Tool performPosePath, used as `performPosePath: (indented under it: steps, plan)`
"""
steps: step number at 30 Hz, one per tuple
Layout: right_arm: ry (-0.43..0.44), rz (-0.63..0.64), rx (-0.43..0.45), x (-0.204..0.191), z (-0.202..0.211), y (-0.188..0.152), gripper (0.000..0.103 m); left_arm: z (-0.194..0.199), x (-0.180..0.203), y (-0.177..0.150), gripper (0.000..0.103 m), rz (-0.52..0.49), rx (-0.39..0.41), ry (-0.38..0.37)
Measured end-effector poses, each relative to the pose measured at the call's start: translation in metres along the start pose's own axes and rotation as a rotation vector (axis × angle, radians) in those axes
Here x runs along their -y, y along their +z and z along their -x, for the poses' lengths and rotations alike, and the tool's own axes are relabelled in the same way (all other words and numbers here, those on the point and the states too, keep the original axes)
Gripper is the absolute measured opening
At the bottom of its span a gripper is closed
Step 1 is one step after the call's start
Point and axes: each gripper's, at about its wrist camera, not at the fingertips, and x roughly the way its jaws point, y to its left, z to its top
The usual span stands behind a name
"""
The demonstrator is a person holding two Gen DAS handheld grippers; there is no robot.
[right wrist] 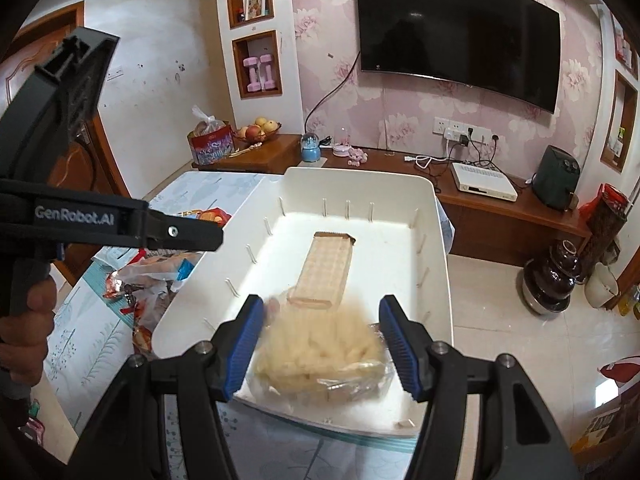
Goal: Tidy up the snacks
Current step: 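Carry both snack bags into the white bin and open both tools, then move both tools back from the bin to the snack pile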
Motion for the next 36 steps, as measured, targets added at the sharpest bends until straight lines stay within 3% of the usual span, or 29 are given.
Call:
performPosePath:
  steps: [12, 24, 36]
  plan:
    - [0.007, -0.017, -0.013, 0.004, 0.000, 0.000, 0.061, 0.006, -0.007, -0.010, 0.043, 0.016, 0.002, 0.070]
    - [0.041, 0.010, -0.006, -0.022, 0.002, 0.002, 0.061, 0.035, -0.032, -0.023, 0.047, 0.032, 0.044, 0.111]
    - [0.060, -0.021, -0.024, -0.051, 0.001, 0.005, 0.061, 0.068, -0.072, -0.036, 0.065, 0.047, 0.078, 0.152]
